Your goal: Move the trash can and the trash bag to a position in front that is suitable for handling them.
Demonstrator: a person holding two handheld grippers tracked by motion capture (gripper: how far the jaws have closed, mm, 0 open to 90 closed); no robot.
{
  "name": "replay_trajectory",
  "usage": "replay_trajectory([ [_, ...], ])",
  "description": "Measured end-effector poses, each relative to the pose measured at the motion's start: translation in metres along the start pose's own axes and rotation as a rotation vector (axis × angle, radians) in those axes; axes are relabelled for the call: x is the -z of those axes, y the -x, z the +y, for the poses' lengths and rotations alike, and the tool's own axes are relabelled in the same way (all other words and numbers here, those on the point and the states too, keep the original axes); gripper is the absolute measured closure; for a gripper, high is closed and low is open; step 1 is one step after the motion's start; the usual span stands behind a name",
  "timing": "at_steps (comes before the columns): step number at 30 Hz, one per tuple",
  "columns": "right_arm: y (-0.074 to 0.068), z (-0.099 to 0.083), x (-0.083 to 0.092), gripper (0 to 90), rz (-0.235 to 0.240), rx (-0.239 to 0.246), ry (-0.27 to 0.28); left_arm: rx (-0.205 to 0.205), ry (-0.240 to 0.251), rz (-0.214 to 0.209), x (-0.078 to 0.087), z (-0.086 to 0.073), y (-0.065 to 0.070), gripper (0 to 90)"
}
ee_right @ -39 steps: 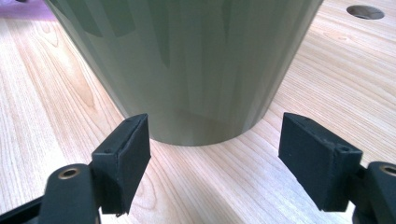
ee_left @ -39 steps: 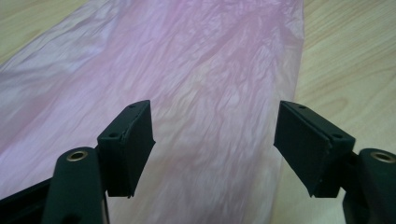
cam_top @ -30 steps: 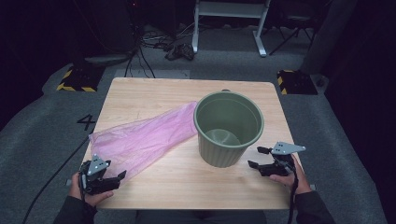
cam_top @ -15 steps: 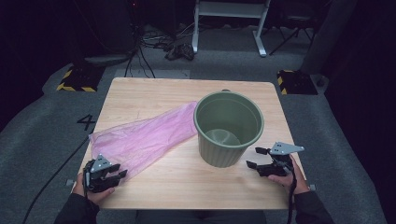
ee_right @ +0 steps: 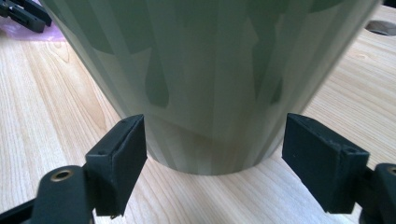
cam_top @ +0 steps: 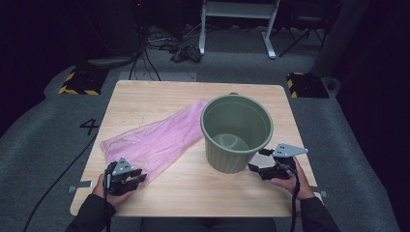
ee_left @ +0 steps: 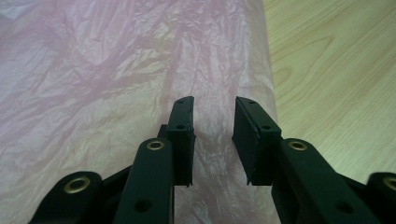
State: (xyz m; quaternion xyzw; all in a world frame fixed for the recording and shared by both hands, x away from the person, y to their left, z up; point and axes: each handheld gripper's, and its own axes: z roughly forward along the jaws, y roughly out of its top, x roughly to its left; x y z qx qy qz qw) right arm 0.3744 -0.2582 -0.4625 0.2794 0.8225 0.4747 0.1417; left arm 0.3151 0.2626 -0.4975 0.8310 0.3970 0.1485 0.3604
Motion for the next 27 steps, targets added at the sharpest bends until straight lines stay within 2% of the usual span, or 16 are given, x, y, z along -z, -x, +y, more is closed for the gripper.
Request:
replay_trajectory([
  [10, -0.001, 0.005, -0.005, 20.5, -0.013, -0.004, 0.001, -0.048, -0.009, -0.064, -0.015, 0.015, 0.024, 70.7],
  [18, -0.001, 0.012, -0.017, 20.4, -0.01, -0.017, 0.009, -0.078, -0.013, -0.107, -0.024, 0.022, 0.041, 71.3],
  [27, -0.005, 0.02, -0.032, 21.0, -0.021, -0.011, 0.01, -0.098, -0.016, -0.133, -0.031, 0.028, 0.055, 70.9],
])
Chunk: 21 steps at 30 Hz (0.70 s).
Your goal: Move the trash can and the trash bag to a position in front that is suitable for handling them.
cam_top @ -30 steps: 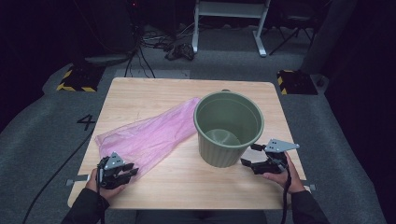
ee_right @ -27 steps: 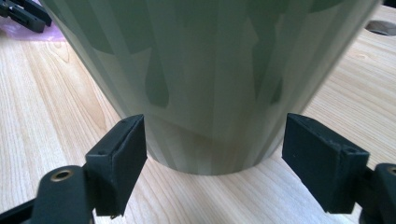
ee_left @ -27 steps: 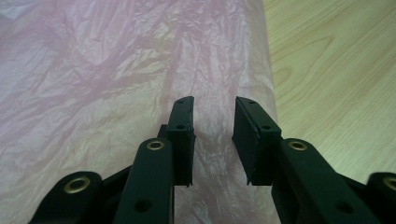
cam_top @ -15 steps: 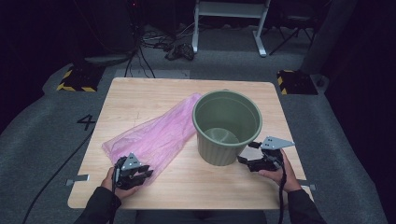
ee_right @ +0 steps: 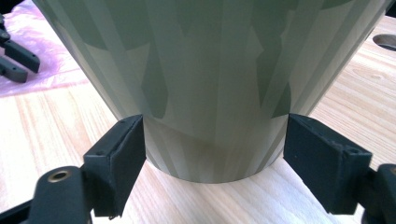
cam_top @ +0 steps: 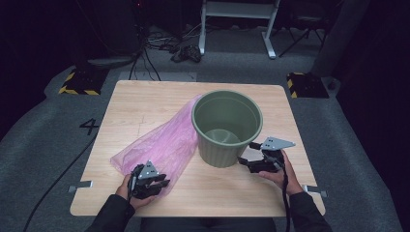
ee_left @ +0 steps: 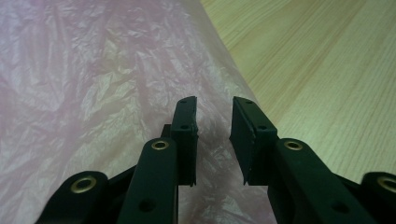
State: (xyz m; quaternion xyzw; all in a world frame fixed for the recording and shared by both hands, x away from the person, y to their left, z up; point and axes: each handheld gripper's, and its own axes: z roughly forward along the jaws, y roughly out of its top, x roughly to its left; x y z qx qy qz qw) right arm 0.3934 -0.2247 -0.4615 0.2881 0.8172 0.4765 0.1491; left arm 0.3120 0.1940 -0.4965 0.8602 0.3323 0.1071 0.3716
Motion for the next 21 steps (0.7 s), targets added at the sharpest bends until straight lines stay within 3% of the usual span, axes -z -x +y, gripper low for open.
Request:
replay_trajectory([
  [8, -0.002, 0.0, -0.008, 22.6, -0.005, -0.003, -0.011, -0.028, -0.008, -0.024, -0.01, 0.009, 0.016, 67.9],
  [11, 0.0, -0.001, -0.003, 22.8, -0.006, -0.008, -0.006, -0.046, -0.012, -0.016, -0.009, 0.011, 0.022, 56.6],
  [15, 0.003, -0.007, 0.004, 22.9, -0.018, -0.019, -0.01, -0.04, 0.042, 0.005, 0.009, 0.011, 0.024, 41.0],
  [17, 0.004, -0.009, 0.006, 22.9, -0.023, -0.021, -0.013, -0.031, 0.086, 0.026, 0.025, 0.011, 0.021, 38.4],
  [19, 0.007, -0.013, 0.013, 22.9, -0.036, -0.017, -0.023, -0.019, 0.134, 0.08, 0.044, 0.01, 0.015, 35.3],
  [21, 0.007, -0.014, 0.015, 22.8, -0.038, -0.02, -0.022, 0.006, 0.168, 0.107, 0.058, 0.007, 0.005, 34.8],
])
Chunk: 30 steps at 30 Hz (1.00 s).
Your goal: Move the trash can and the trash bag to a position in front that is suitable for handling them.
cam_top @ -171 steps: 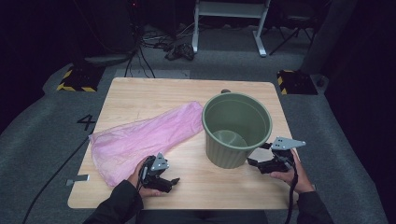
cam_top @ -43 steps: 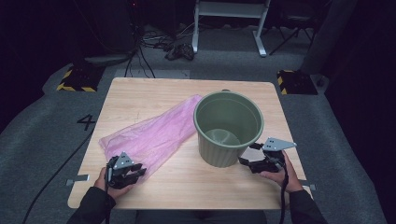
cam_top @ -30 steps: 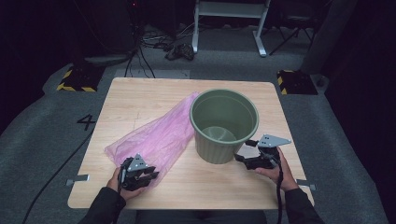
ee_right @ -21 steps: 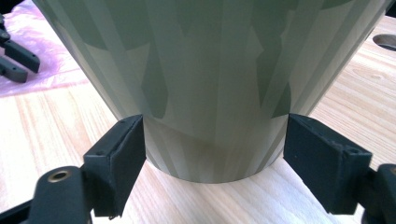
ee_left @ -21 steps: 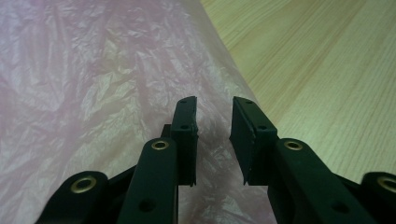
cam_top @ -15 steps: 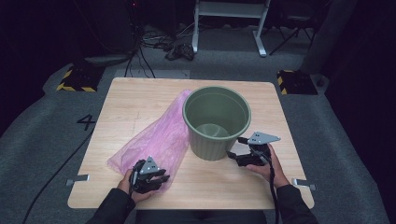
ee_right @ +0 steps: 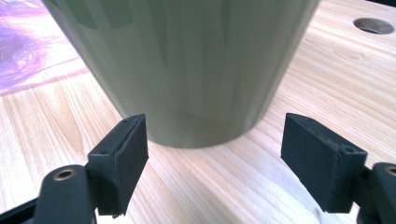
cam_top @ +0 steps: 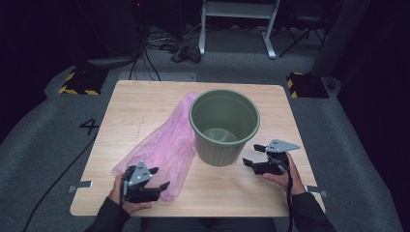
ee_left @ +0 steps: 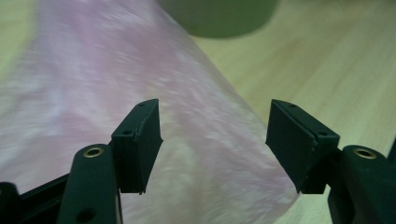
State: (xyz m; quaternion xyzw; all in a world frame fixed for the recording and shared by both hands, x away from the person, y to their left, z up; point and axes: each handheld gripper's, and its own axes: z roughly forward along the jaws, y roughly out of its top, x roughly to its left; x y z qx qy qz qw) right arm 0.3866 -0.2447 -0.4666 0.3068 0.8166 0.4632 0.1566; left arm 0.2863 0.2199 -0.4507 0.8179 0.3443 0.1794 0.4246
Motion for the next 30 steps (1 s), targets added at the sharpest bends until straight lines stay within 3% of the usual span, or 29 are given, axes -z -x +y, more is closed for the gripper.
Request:
replay_trajectory([
  [3, 0.003, -0.004, 0.005, 22.9, -0.002, -0.013, -0.001, 0.057, 0.018, 0.043, 0.011, -0.005, -0.023, 33.2],
  [6, 0.003, -0.006, 0.006, 22.9, -0.002, -0.013, -0.006, 0.09, -0.026, 0.097, 0.009, -0.015, -0.044, 33.6],
  [9, 0.0, -0.006, 0.006, 22.9, 0.004, -0.003, -0.008, 0.142, -0.063, 0.11, 0.002, -0.027, -0.064, 35.3],
  [13, -0.003, -0.001, 0.001, 22.6, 0.022, 0.002, 0.001, 0.197, -0.091, 0.084, -0.007, -0.035, -0.08, 37.2],
  [15, -0.004, 0.001, -0.002, 22.3, 0.027, 0.007, -0.002, 0.207, -0.097, 0.071, -0.01, -0.036, -0.081, 38.8],
  [20, -0.01, 0.007, -0.008, 22.2, 0.039, 0.022, 0.003, 0.174, -0.162, 0.035, -0.024, -0.037, -0.072, 46.5],
  [25, -0.015, 0.007, -0.01, 22.2, 0.047, 0.04, -0.008, 0.141, -0.165, -0.016, -0.031, -0.033, -0.056, 51.0],
  [30, -0.012, 0.005, -0.006, 22.5, 0.04, 0.03, -0.007, 0.088, -0.175, -0.055, -0.039, -0.027, -0.031, 51.9],
])
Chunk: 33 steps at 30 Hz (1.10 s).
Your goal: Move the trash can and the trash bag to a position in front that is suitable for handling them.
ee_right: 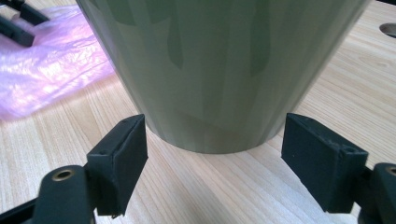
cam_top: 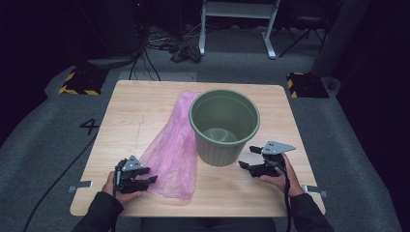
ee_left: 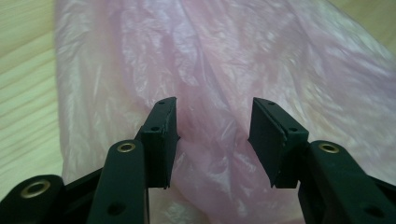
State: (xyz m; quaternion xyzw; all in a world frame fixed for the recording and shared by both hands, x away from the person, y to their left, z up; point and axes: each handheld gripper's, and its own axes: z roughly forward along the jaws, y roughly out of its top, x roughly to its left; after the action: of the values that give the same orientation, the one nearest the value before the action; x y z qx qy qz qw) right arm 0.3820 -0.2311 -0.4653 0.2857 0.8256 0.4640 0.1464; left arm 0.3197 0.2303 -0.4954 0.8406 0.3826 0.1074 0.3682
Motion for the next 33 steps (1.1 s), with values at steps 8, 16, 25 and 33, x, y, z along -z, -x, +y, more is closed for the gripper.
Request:
replay_trajectory([
  [8, -0.01, -0.002, 0.004, 23.5, -0.002, 0.023, -0.012, -0.076, -0.017, -0.045, -0.014, 0.01, 0.038, 50.6],
  [16, -0.026, -0.002, 0.0, 31.8, 0.043, 0.039, -0.012, -0.099, -0.016, -0.068, -0.025, 0.018, 0.056, 50.3],
  [25, -0.04, 0.0, -0.003, 33.8, 0.082, 0.077, -0.019, -0.083, 0.075, -0.049, -0.005, 0.015, 0.049, 41.2],
  [33, -0.051, 0.001, -0.005, 33.7, 0.104, 0.118, -0.033, -0.07, 0.141, -0.029, 0.019, 0.014, 0.042, 37.0],
])
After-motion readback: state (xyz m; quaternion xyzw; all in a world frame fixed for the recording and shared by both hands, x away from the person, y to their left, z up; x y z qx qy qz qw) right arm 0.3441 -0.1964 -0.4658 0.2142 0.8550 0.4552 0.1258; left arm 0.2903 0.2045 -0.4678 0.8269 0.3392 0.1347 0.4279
